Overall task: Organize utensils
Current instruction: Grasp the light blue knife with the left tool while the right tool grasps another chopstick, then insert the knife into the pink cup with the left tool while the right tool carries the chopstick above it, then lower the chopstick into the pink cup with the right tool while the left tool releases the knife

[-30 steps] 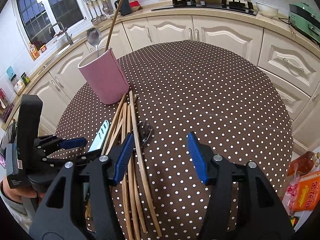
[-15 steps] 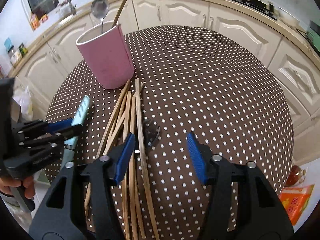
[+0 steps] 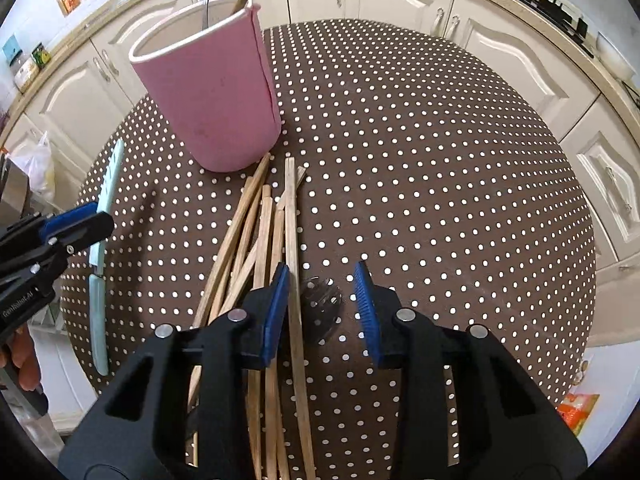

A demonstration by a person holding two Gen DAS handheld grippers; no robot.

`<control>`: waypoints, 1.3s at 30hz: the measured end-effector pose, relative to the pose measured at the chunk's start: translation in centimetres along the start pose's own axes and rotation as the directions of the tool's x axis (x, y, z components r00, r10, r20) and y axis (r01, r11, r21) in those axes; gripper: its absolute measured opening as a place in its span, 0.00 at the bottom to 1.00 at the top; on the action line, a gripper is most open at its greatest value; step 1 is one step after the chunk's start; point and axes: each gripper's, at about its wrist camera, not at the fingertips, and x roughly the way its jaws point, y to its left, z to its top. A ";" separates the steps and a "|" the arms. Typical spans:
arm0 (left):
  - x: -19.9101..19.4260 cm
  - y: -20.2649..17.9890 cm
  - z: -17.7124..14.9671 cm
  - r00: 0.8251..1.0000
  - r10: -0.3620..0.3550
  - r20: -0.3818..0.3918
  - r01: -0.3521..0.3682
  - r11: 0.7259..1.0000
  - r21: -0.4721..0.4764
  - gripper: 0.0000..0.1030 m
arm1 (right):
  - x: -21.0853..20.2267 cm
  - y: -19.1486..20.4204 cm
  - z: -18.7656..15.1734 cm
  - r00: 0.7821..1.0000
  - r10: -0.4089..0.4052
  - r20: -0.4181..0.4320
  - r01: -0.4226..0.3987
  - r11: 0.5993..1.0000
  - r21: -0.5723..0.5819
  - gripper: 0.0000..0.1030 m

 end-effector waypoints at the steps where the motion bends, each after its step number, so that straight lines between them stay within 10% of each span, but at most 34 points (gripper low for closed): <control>1: 0.1 0.0 0.0 1.000 -0.004 -0.001 0.004 1.000 -0.002 0.24 | 0.1 0.2 0.2 1.000 0.003 0.001 -0.003 1.000 0.002 0.32; 16: -1.2 -0.3 0.6 0.997 -0.061 0.046 0.060 0.998 0.016 0.24 | 2.0 1.4 1.6 1.000 -0.011 -0.028 0.010 0.999 -0.032 0.07; 26: -4.2 -1.4 0.8 0.980 -0.124 0.154 0.117 0.992 0.049 0.24 | -4.1 1.6 0.4 0.981 0.035 0.190 -0.034 0.999 -0.010 0.05; 32: -6.9 -2.5 1.0 0.959 -0.148 0.242 0.131 0.988 0.084 0.24 | -9.9 2.3 -0.1 0.930 0.057 0.363 -0.051 0.998 -0.025 0.06; 39: -9.4 -3.8 2.2 0.934 -0.156 0.321 0.123 0.985 0.121 0.24 | -15.7 3.0 0.0 0.821 0.075 0.566 -0.084 0.996 -0.011 0.06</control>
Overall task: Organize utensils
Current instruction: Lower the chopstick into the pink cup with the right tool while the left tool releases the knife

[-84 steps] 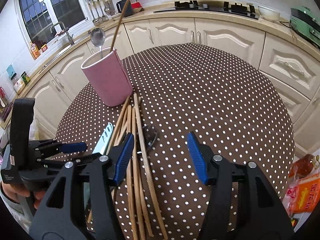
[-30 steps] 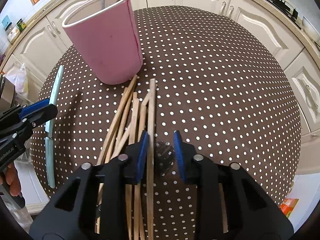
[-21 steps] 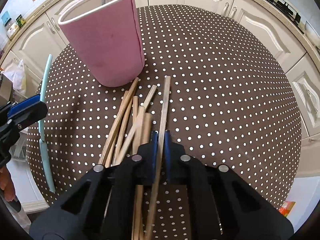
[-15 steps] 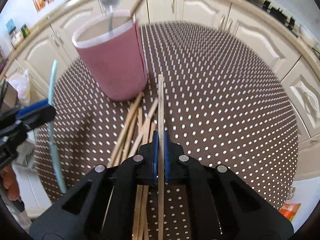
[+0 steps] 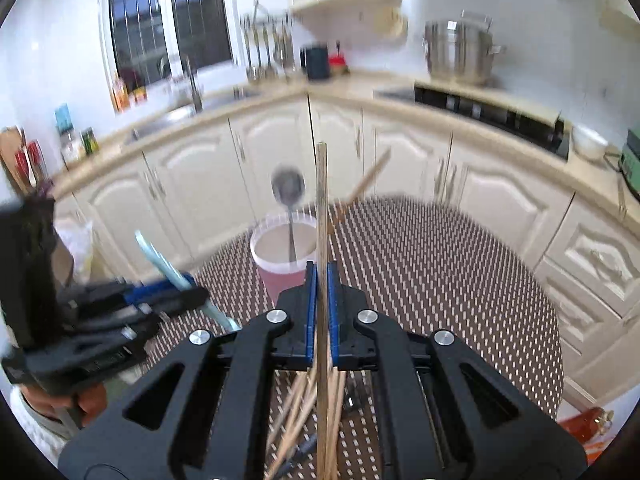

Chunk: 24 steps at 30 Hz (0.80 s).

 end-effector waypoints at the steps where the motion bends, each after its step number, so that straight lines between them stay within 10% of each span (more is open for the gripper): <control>1: -0.1 -0.1 0.3 1.000 -0.002 0.005 0.002 1.000 0.004 0.24 | -0.4 0.1 0.4 0.999 -0.004 0.039 0.004 1.000 0.006 0.06; 24: -3.1 -1.8 8.5 0.965 0.025 0.262 -0.047 0.996 0.076 0.24 | 1.9 1.2 6.7 0.877 -0.043 0.479 -0.009 0.994 0.106 0.06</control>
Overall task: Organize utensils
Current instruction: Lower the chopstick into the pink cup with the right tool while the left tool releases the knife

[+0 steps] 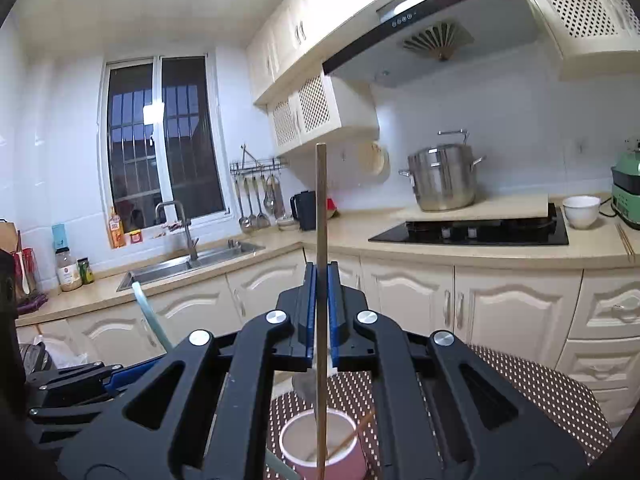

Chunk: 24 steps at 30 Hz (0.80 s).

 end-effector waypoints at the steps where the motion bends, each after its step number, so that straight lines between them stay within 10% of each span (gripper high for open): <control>1: 0.3 0.1 0.1 1.000 0.001 0.006 -0.001 1.000 -0.004 0.24 | 0.2 0.0 0.0 1.000 -0.001 0.008 0.001 1.000 0.000 0.06; 24: 7.1 2.0 -4.3 0.992 0.060 -0.107 -0.060 0.998 0.002 0.24 | 2.6 -2.0 -5.1 0.998 -0.044 -0.049 0.044 0.999 0.003 0.06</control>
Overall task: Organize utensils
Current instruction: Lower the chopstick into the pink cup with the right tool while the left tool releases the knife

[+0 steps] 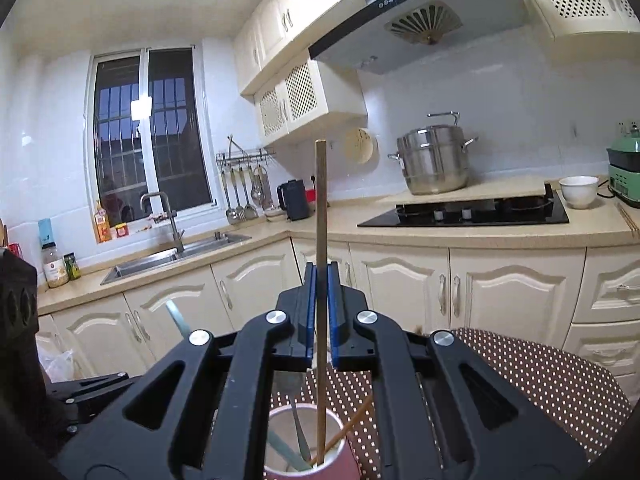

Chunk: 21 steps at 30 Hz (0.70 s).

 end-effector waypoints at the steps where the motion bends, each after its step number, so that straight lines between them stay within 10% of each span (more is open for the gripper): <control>1: 0.0 -0.1 -0.3 1.000 0.010 -0.002 -0.010 1.000 0.008 0.24 | -0.1 0.0 -0.2 1.000 -0.002 -0.006 0.002 1.000 -0.005 0.06; 16: 0.2 0.0 -2.2 0.997 -0.037 -0.069 0.034 0.999 -0.037 0.24 | -1.4 -0.1 -2.4 0.998 0.001 -0.070 -0.003 1.000 -0.021 0.06; 21: -0.4 0.5 -2.5 0.996 -0.044 -0.071 0.040 0.998 -0.055 0.38 | -1.3 0.0 -3.0 0.996 -0.003 -0.093 0.000 0.999 -0.033 0.06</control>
